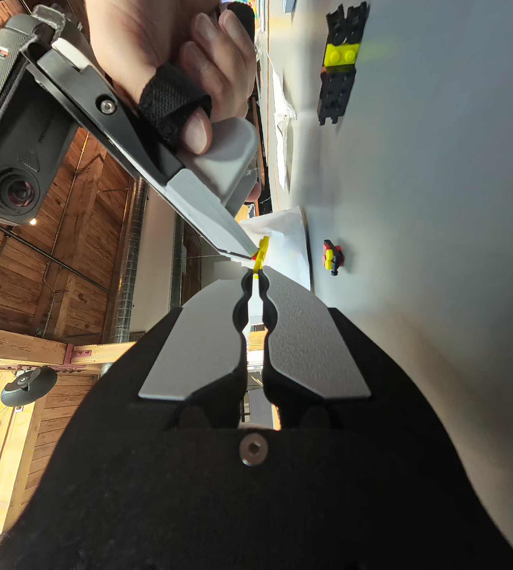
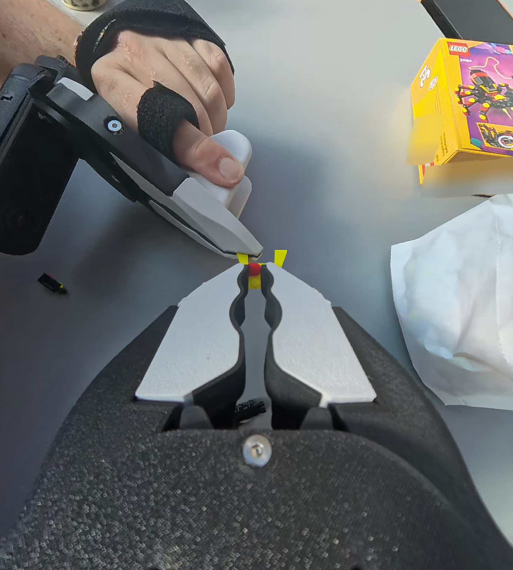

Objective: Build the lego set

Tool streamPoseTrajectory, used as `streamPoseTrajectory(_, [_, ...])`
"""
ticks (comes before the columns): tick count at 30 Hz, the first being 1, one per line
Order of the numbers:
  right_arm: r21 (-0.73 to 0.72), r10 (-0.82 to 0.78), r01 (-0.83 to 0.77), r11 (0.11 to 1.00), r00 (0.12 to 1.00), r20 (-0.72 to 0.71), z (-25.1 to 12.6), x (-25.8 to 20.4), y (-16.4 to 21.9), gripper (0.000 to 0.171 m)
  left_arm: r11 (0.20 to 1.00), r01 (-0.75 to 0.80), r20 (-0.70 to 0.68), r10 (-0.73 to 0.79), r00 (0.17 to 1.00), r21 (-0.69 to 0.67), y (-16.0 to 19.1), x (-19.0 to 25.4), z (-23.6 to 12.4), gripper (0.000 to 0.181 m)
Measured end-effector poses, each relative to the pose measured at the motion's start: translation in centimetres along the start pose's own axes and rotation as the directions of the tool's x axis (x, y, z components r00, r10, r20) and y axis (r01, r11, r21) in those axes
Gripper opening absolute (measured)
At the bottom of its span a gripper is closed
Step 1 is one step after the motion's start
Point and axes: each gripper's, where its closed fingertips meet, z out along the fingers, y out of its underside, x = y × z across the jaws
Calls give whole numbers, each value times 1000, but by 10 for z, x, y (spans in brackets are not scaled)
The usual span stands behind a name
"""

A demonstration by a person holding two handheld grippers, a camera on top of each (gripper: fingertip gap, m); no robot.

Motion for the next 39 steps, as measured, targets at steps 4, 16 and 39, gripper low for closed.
streamPoseTrajectory(4, [-38,-119,119,992,993,15,2,-9,10,14,994,-15,-125,29,992,111,-12,14,-8,2])
streamPoseTrajectory(16, [-12,-371,393,919,875,311,22,-76,30,11,920,238,-556,-26,831,312,-44,49,-75,2])
streamPoseTrajectory(39, [-69,-349,451,890,770,534,31,-74,35,9,915,212,-560,19,828,345,-44,56,-95,3])
